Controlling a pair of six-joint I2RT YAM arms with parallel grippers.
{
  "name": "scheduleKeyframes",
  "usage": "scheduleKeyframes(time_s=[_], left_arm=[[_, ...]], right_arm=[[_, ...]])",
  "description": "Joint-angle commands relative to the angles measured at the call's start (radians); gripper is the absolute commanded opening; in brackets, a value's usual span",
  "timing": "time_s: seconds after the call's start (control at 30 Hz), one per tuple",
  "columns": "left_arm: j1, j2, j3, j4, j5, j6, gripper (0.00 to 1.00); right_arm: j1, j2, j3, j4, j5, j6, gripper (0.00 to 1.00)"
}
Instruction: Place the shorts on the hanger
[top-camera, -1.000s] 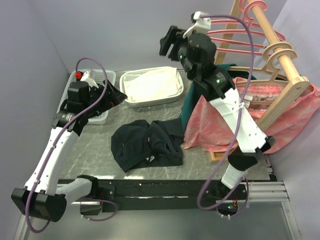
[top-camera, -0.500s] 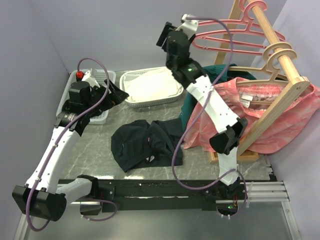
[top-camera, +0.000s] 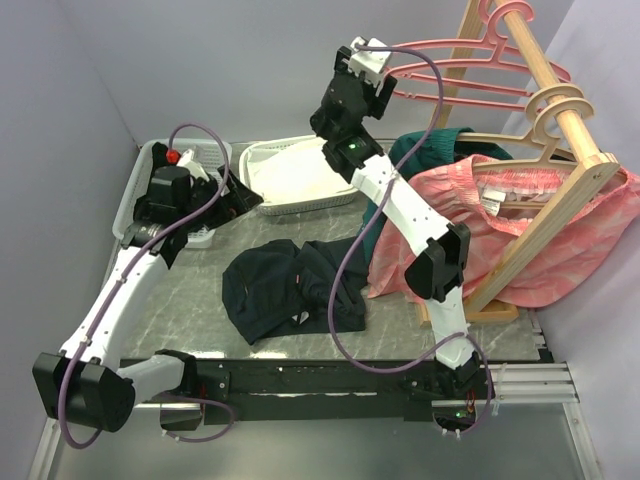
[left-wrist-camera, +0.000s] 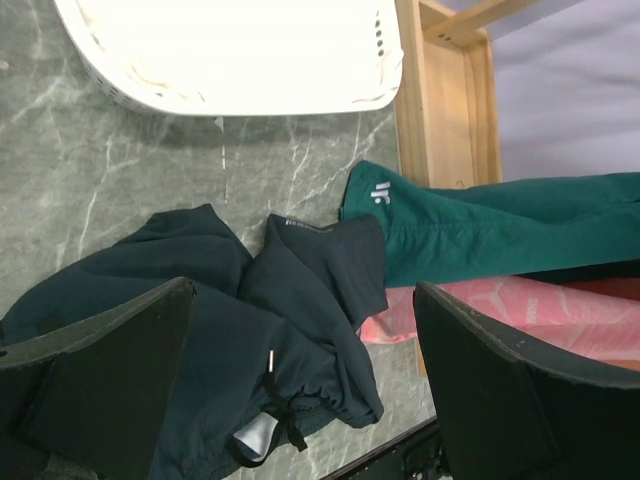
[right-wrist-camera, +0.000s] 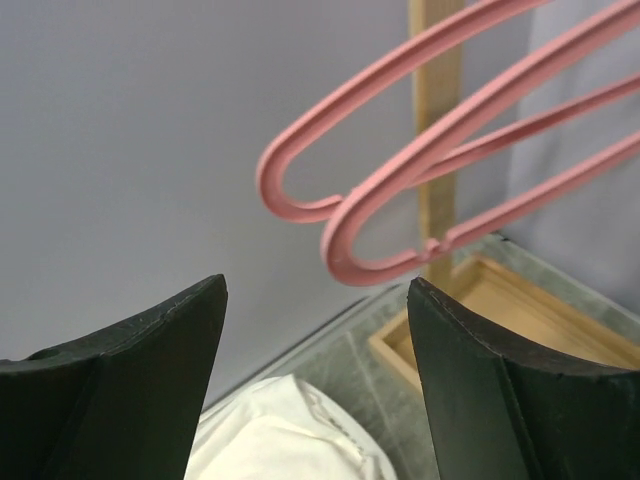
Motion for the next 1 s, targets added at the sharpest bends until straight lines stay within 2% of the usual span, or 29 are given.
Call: scheduleKeyframes(time_s=[0.0, 0.1, 0.23, 0.43, 0.6, 0.8, 0.97], left_arm=[[-0.002, 0.011, -0.016, 0.053, 0.047, 0.0, 0.97], [-0.002, 0.019, -0.017, 0.053, 0.047, 0.001, 0.97], [-0.002, 0.033, -0.014, 0.053, 0.051, 0.001, 0.97], [-0.002, 0.056, -0.019, 0.057, 0.053, 0.004, 0.97], [-0.002, 0.084, -0.016, 0.057, 0.06, 0.004, 0.98], [-0.002, 0.116, -0.016, 0.064, 0.077, 0.004, 0.98], [-0.002, 0.127, -0.019, 0.062, 0.073, 0.01, 0.98]], right_arm=[[0.0, 0.024, -0.035, 0.34, 0.141, -0.299, 0.81], [-0.028, 0.055, 0.02, 0.301, 0.135, -0.253, 0.81], [-0.063, 0.061, 0.059, 0.13, 0.065, -0.095, 0.81], [-0.12, 0.051, 0.041, 0.091, -0.033, 0.0, 0.81], [-0.184, 0.035, 0.037, -0.043, -0.21, 0.201, 0.81], [-0.213, 0.011, -0.033, 0.041, -0.331, 0.201, 0.81], [-0.224, 0.05, 0.027, 0.074, -0.373, 0.178, 0.81]])
